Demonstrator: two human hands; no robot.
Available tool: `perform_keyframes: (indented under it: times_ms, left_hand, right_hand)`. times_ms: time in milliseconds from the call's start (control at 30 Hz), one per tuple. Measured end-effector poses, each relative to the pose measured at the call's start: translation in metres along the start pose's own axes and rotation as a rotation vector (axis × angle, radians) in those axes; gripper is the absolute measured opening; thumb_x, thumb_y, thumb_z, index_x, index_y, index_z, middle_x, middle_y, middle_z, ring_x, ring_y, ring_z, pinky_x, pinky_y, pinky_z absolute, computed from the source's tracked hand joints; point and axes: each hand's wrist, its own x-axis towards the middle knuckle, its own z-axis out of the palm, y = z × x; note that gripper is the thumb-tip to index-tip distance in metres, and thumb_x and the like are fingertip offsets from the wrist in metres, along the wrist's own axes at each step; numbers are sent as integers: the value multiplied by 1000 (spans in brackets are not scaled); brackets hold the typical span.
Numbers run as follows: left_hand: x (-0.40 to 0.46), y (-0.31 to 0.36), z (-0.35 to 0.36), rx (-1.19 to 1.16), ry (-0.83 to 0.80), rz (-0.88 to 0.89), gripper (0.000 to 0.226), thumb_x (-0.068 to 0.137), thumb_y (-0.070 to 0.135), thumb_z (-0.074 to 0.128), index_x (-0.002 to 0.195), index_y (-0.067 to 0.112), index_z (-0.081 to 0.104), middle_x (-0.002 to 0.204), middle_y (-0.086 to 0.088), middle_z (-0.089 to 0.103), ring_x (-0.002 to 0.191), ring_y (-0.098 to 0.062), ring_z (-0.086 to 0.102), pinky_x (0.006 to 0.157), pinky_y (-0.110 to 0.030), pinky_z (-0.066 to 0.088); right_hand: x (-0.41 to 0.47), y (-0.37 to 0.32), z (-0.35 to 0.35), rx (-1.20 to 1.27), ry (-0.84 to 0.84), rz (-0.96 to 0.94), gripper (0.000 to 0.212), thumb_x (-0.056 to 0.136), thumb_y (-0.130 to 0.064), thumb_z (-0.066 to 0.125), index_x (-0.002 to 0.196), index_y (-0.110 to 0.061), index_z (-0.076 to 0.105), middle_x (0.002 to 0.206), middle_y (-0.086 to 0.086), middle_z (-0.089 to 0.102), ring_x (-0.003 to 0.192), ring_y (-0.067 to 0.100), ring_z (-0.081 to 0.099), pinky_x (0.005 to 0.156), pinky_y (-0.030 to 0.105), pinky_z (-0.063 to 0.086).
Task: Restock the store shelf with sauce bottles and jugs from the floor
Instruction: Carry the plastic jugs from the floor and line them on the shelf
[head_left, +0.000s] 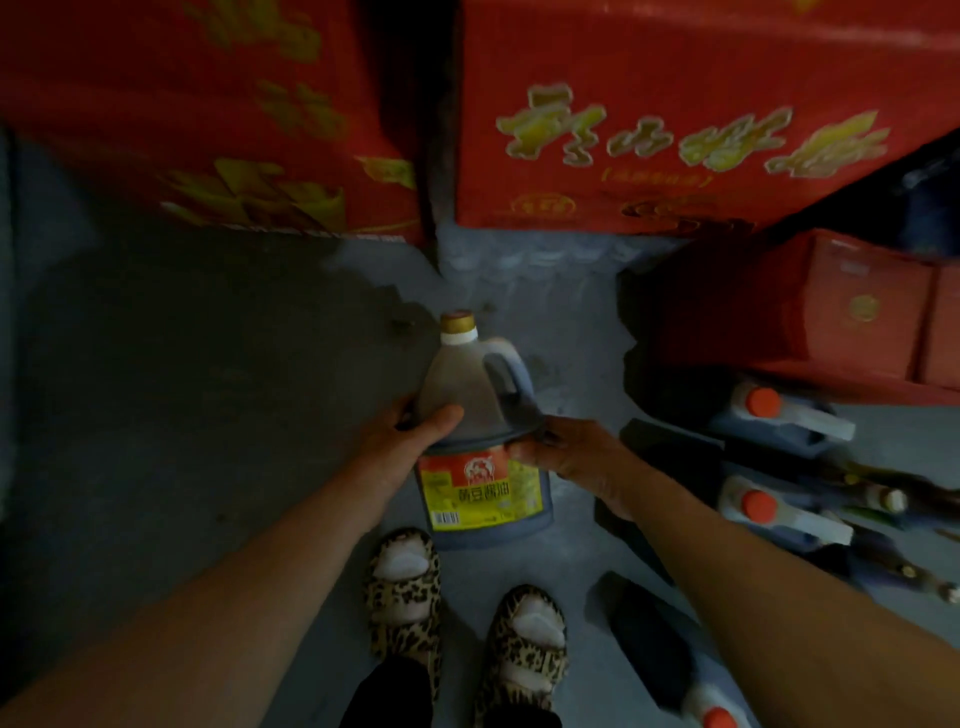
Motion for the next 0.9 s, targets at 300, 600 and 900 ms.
perform_keyframes:
  times_ms: [300,600,900]
  left_hand:
    - [-130,61,-82,-95,66,13,55,80,41,78,128,22,60,115,0,69,102,-17,66,89,-38,54]
    - [-272,132,-210,-191,261,138,32,79,47,78,103,27,68,94,10,73,80,-7,72,72,-25,55]
    - [-449,246,-373,-329,466,346,31,82,33,78,106,17,69,91,1,76,69,-6,72,61,-20,57]
  right_hand:
    - [-96,-111,67,-139,-68,-70,34,86,-24,79,119,-24,70,103,-14,73,80,-12,69,61,4,48]
    - [-203,-253,179,-260,-139,-257,5,89,-24,77,90,-23,73,79,-16,73,66,-9,68,55,6,48]
    - [-324,-433,331,-258,-210,-620,45,78,-34,88,115,-13,74,113,9,76,108,29,72,93,48,58]
